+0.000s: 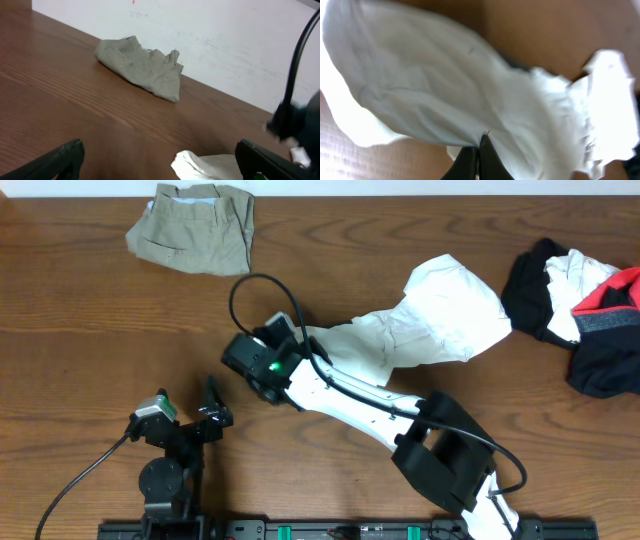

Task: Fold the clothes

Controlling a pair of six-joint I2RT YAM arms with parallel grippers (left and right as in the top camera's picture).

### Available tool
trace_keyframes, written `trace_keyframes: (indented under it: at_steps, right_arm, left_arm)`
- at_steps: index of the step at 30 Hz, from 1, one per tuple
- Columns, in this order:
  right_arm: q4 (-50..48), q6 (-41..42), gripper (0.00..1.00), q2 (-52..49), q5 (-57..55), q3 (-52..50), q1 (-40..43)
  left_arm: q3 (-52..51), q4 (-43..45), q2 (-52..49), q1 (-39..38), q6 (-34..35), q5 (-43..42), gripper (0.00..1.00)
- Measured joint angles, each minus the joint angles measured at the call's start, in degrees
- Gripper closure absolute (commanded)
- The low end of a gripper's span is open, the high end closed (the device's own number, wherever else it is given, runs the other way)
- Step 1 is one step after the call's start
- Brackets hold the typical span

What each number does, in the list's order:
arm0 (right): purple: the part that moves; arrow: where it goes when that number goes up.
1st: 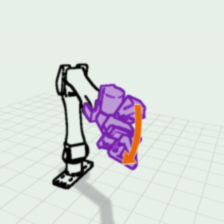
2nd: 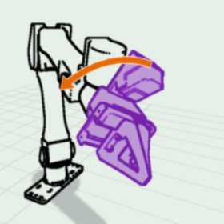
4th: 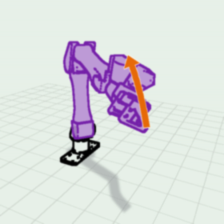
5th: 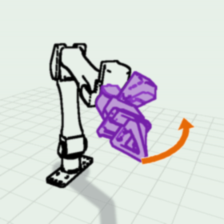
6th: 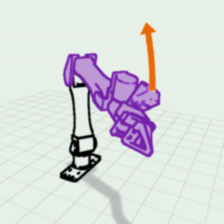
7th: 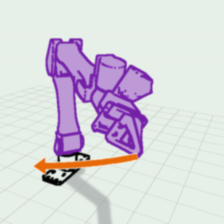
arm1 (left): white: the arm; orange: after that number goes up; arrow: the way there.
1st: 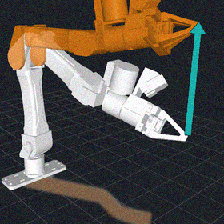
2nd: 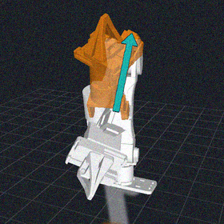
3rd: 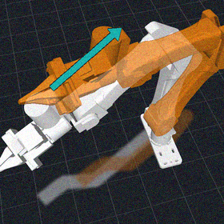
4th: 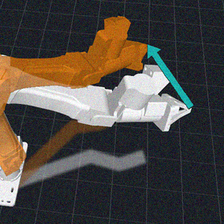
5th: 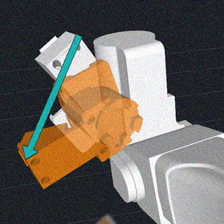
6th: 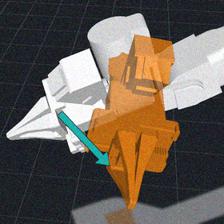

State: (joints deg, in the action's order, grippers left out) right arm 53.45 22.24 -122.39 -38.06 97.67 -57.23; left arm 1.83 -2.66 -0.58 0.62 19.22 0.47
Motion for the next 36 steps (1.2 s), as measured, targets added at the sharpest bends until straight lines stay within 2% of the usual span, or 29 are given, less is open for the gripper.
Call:
trace_keyframes:
  at_steps: [7,16,20,24,28,29,31,36]
  right_arm:
    - [-6.25,0.37,0.98,0.04,-5.57,2.67,1.81]
    - [-26.25,-1.97,0.98,0.07,-8.92,2.82,12.50]
    - [-30.40,-3.34,0.98,0.07,-6.67,2.82,17.64]
    - [-29.57,-3.56,0.96,0.04,-0.04,2.84,22.08]
    - [-26.62,-2.27,0.80,0.04,4.85,2.84,25.77]
    - [-25.88,-2.16,0.66,0.04,5.51,2.84,26.60]
    - [-24.68,-2.01,0.46,0.04,6.14,2.84,27.43]
    - [-19.32,-2.73,0.36,0.52,7.06,2.86,27.65]
  left_arm:
    - [0.00,0.00,-0.02,0.00,0.00,0.00,0.02]
    - [0.00,0.00,0.00,0.00,-0.02,0.00,0.02]
    - [0.00,0.00,0.00,0.00,0.00,0.00,0.02]
    - [0.00,0.00,0.00,0.00,0.00,0.00,0.02]
    - [0.00,0.00,0.00,0.00,-0.02,0.00,0.02]
    - [0.00,0.00,0.00,0.00,-0.02,0.00,0.02]
    - [0.00,0.00,0.00,0.00,0.00,0.00,0.02]
    - [0.00,0.00,0.00,0.02,0.00,0.00,0.02]
